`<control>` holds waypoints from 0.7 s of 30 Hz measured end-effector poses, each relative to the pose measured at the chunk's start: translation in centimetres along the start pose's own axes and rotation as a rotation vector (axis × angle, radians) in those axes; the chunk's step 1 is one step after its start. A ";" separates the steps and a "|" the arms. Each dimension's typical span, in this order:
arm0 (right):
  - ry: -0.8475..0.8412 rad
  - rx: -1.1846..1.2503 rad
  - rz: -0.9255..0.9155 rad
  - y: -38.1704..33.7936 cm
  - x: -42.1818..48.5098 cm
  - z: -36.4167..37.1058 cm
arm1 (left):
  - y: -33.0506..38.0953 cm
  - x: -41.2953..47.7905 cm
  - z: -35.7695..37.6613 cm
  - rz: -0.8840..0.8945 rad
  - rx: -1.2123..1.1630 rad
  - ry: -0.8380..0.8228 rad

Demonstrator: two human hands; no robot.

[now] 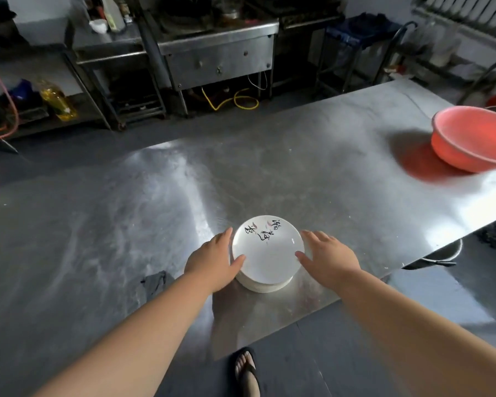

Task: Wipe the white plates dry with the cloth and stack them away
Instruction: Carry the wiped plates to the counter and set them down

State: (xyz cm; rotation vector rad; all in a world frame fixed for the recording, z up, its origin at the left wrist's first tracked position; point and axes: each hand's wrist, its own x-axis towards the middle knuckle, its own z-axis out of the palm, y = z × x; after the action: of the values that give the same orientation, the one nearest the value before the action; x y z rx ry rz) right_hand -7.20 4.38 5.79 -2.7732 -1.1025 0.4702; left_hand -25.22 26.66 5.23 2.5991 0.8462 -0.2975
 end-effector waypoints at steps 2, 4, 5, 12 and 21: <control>0.007 0.028 0.042 0.4 0.6 0.5 | -0.6 1.1 0.5 0.022 -0.024 -0.023; 0.017 0.061 0.070 0.7 1.0 1.1 | -1.1 1.9 1.1 0.047 -0.078 -0.041; 0.024 0.081 0.074 0.9 1.1 1.6 | -1.3 2.1 1.4 0.048 -0.123 -0.045; 0.005 0.422 0.165 2.0 1.4 4.5 | -1.7 2.0 3.6 -0.098 -0.693 -0.001; 0.033 0.980 0.298 1.9 1.5 6.8 | -1.0 1.4 5.9 -0.281 -1.207 0.089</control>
State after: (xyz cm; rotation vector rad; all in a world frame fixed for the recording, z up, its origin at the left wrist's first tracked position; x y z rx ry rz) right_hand -7.15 4.04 -1.38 -2.0245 -0.2777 0.7369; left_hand -25.19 25.61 -0.80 1.3790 0.9878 0.2204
